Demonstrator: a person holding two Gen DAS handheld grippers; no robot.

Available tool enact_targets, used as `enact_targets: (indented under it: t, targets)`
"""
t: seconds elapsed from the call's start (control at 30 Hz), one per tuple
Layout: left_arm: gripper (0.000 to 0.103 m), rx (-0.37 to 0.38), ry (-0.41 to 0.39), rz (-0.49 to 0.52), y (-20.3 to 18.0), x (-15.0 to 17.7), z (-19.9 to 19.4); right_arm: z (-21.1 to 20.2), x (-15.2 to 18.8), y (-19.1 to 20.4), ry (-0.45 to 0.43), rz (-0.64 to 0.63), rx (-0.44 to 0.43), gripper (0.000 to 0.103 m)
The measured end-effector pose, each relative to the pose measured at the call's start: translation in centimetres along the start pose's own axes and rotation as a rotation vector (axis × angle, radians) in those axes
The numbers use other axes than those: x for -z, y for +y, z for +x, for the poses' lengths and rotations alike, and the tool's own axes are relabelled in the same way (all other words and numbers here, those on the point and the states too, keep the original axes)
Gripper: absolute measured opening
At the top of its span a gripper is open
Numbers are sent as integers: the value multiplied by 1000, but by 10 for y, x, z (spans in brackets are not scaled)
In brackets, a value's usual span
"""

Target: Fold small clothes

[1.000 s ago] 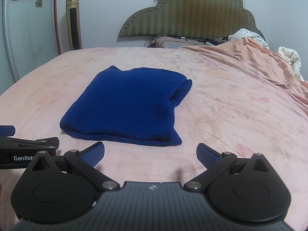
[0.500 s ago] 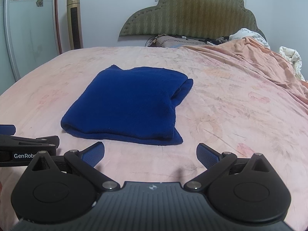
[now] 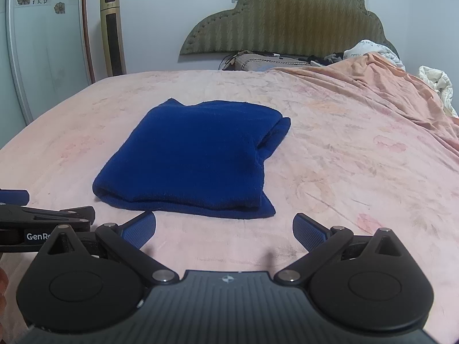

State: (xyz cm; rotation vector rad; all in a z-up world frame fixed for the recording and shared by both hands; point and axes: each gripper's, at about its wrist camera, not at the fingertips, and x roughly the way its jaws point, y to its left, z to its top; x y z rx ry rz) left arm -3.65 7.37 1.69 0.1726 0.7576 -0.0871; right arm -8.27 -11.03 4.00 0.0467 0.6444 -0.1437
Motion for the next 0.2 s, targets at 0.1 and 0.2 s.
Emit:
enact_targets:
  t: [0.1,0.2]
  targets:
    - [103,-3,-11,7,-3,-1,-1,1,-1,-1,0,2,-3,103]
    - [103,0,-16,14,-4,-3,0,4,0,-3,6,7,-4,103]
